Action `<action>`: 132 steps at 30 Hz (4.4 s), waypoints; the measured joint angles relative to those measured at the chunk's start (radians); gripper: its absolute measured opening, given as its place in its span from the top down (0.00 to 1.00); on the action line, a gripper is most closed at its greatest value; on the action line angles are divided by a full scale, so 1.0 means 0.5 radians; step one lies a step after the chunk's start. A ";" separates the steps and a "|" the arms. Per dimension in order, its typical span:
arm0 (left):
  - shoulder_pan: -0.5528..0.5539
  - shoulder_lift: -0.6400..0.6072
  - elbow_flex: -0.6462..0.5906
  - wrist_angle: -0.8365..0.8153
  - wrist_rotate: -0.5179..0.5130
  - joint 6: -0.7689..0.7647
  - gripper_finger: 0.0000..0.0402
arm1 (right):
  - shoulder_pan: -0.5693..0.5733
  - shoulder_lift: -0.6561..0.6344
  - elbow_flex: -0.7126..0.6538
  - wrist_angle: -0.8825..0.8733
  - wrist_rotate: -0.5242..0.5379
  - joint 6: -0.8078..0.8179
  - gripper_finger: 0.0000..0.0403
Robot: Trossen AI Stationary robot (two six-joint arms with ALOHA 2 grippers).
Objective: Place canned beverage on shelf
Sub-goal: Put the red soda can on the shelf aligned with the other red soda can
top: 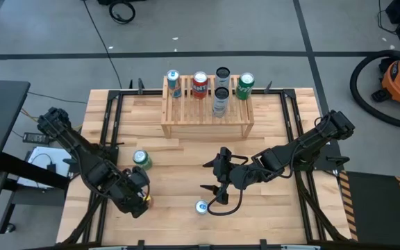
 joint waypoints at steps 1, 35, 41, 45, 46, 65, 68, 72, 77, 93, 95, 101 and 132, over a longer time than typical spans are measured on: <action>0.000 0.000 0.000 -0.003 0.000 -0.010 0.22 | 0.000 0.000 0.001 -0.001 0.000 0.000 0.13; 0.001 -0.001 0.000 -0.366 -0.022 -0.307 0.21 | 0.000 0.000 0.001 -0.001 0.000 0.000 0.13; 0.001 0.006 0.000 -0.345 -0.036 -0.378 0.19 | 0.000 0.000 0.001 -0.001 0.000 0.000 0.13; -0.014 0.039 0.000 -0.337 -0.031 -0.387 0.05 | 0.000 0.000 0.001 -0.001 0.000 0.000 0.13; -0.019 0.048 0.000 -0.329 -0.023 -0.375 0.03 | 0.000 0.000 0.001 -0.001 0.000 0.000 0.13; -0.081 0.216 -0.001 -0.181 0.061 -0.432 0.09 | 0.000 0.000 0.001 0.019 0.000 0.000 0.13; -0.080 0.231 -0.001 -0.154 0.060 -0.432 0.09 | 0.000 0.000 0.001 0.048 0.000 0.000 0.13; -0.072 0.296 -0.002 -0.151 0.061 -0.437 0.09 | 0.000 0.000 0.001 0.101 0.000 0.000 0.13; -0.072 0.328 -0.002 -0.149 0.060 -0.474 0.09 | 0.000 0.000 0.001 0.134 0.000 0.000 0.13; -0.074 0.438 -0.002 -0.245 0.046 -0.529 0.09 | 0.000 0.000 0.001 0.224 0.000 0.000 0.13; -0.082 0.438 -0.002 -0.243 0.043 -0.514 0.09 | 0.000 0.000 0.001 0.225 0.000 0.000 0.13; -0.075 0.438 -0.002 -0.242 0.021 -0.453 0.09 | 0.000 0.000 0.001 0.224 0.000 0.000 0.13; -0.085 0.438 -0.002 -0.255 0.114 -0.456 0.09 | 0.000 0.000 0.001 0.224 0.000 0.000 0.13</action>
